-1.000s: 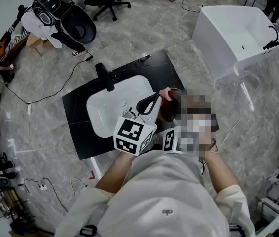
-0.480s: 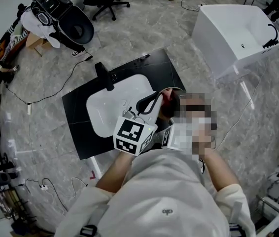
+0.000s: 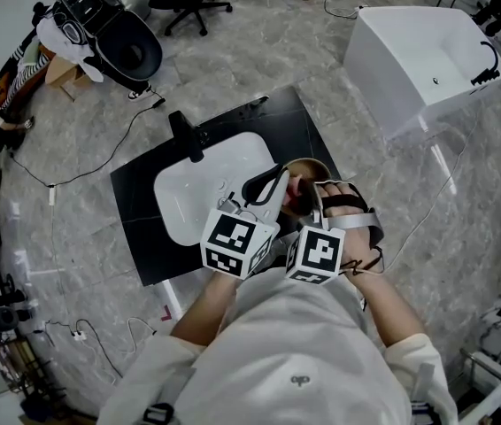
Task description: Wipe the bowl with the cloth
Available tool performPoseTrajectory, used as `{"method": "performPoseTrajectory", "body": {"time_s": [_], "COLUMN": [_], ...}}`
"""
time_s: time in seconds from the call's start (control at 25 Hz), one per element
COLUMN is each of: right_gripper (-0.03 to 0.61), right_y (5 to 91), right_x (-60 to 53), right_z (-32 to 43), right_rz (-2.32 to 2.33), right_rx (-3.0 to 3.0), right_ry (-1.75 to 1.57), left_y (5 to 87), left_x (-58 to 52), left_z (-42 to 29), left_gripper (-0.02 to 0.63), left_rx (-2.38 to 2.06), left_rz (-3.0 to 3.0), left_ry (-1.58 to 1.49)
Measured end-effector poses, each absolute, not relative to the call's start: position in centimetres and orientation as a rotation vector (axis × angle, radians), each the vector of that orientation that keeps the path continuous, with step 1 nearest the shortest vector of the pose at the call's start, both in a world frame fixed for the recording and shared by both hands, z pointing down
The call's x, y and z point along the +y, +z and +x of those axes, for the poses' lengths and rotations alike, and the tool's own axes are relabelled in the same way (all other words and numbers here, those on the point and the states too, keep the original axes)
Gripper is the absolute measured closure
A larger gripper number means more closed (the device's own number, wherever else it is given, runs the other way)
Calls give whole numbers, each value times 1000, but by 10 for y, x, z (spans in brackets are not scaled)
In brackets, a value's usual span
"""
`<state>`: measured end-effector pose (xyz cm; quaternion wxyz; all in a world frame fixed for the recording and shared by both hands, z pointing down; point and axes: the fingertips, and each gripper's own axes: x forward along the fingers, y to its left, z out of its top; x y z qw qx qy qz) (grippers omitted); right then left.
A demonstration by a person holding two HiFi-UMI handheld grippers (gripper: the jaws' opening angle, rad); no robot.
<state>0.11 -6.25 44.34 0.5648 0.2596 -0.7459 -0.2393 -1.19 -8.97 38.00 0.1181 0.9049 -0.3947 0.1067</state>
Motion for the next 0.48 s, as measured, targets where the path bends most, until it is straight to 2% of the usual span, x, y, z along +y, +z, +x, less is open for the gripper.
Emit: {"method": "performPoseTrajectory", "body": {"time_s": [0.48], "right_gripper": [561], "right_y": [427], "right_x": [-74], "right_z": [-5], "right_rz": [693], "right_rx": [-1785], "right_ry": [-669], "left_y": [382], "left_x": [-83], "left_z": [-8], "left_gripper": [588], "left_rx": [-1122], "left_rz": [2644], "left_ry": [315]}}
